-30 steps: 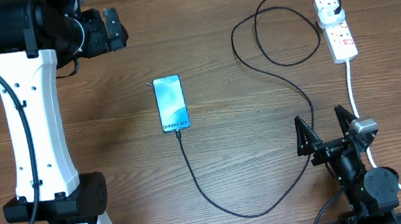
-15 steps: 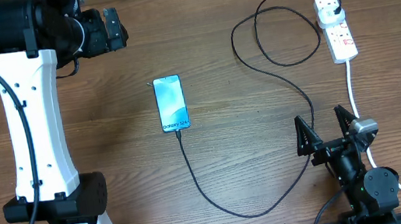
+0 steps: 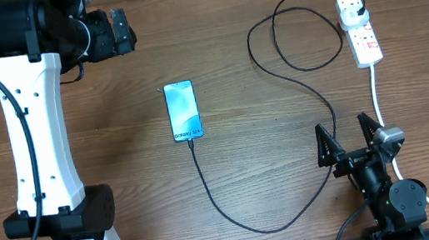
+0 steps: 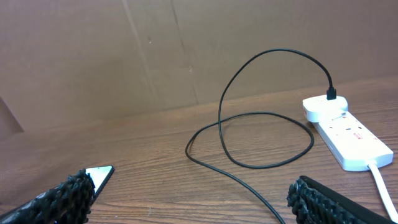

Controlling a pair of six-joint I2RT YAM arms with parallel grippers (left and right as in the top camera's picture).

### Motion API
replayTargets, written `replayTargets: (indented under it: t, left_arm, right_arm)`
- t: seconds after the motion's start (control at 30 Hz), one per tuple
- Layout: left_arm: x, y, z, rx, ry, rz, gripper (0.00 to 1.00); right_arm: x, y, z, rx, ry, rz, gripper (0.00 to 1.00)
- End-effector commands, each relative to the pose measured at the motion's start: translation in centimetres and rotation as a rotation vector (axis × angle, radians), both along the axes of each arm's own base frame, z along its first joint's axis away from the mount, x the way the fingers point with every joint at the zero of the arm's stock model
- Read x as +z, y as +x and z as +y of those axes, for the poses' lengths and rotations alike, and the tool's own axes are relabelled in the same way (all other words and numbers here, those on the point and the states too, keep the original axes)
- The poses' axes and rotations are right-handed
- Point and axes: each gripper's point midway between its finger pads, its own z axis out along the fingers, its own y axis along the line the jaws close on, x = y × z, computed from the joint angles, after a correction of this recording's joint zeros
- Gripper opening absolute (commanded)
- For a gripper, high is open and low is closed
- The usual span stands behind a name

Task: Plug charger to phone and switch on socket

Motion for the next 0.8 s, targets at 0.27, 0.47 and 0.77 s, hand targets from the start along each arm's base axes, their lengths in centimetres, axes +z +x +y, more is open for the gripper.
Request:
replayTargets:
  t: [0.27,0.47,0.77]
  left_arm:
    - [2.1,-2.0,0.0,-0.015,0.011,-0.107,1.00]
    - [3.9,-3.6,0.3,-0.011,-0.002,-0.293,1.00]
    - [4.3,-8.0,1.4,0.018,0.022,-0.469,1.00]
  right_arm:
    - [-0.2,0.0,0.2,0.007,0.003,-0.004,1.00]
    - [-0.2,0.0,0.2,0.006,0.003,-0.004,1.00]
    - [-0.2,0.0,0.2,0.006,0.003,-0.004,1.00]
